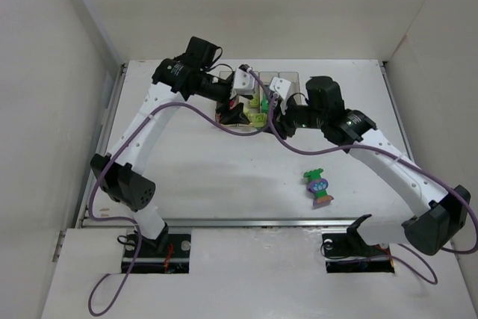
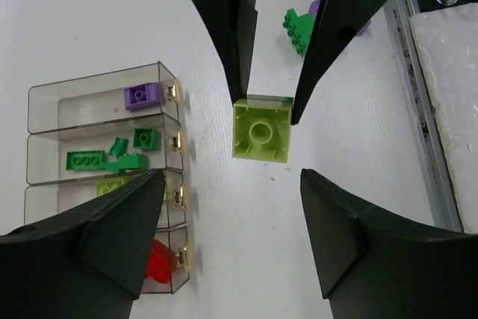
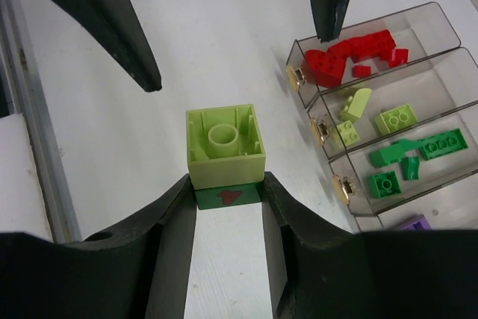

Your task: Sort the legos into containers by color

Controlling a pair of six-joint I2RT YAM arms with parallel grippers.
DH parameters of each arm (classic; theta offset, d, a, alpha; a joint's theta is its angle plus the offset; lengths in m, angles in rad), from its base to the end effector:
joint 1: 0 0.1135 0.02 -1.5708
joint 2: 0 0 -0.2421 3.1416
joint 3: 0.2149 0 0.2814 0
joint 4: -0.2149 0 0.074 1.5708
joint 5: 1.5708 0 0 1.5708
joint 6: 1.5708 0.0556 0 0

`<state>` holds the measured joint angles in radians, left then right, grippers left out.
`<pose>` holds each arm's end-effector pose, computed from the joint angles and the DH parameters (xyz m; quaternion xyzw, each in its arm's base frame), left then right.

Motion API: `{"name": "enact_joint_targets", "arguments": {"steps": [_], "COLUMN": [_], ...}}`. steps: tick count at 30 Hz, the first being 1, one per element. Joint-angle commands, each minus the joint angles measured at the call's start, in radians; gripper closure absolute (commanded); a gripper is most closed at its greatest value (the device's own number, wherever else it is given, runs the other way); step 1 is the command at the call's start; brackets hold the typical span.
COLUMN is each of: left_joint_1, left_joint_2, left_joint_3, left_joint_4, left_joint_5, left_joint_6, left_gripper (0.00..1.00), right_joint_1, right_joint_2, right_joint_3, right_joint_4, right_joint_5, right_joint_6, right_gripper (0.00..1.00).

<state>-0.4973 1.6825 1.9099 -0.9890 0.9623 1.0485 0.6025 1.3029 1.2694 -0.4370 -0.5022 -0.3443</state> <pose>0.3103 -0.2204 0.4015 0.6994 0.4562 -0.3144 0.4516 0.2667 0.2159 0.3421 -0.4921 0.6757 0.2752 0.4749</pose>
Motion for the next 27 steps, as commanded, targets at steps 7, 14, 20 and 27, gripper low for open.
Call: {"name": "enact_joint_targets", "arguments": {"steps": [7, 14, 20, 27], "left_joint_1": [-0.037, -0.046, -0.046, -0.046], "left_joint_2": [-0.023, -0.032, -0.021, -0.021], "left_joint_3": [-0.029, -0.072, -0.063, -0.063], "left_joint_4": [-0.040, 0.101, 0.128, 0.119], "left_joint_5": [0.062, 0.078, 0.065, 0.065], "left_joint_6": [-0.021, -0.157, -0.194, -0.194], "left_gripper": [0.24, 0.24, 0.48, 0.87], "right_joint_1": [0.002, 0.011, 0.020, 0.020], "right_joint_2": [-0.036, -0.027, -0.017, -0.007], "right_joint_3": [0.007, 0.028, 0.028, 0.028], "right_joint_4": [0.116, 0.116, 0.116, 0.106], "right_joint_5": [0.013, -0.027, -0.016, -0.007], "right_joint_6": [0.001, 0.001, 0.001, 0.001], "right_gripper": [1.00, 1.00, 1.00, 1.00]}}
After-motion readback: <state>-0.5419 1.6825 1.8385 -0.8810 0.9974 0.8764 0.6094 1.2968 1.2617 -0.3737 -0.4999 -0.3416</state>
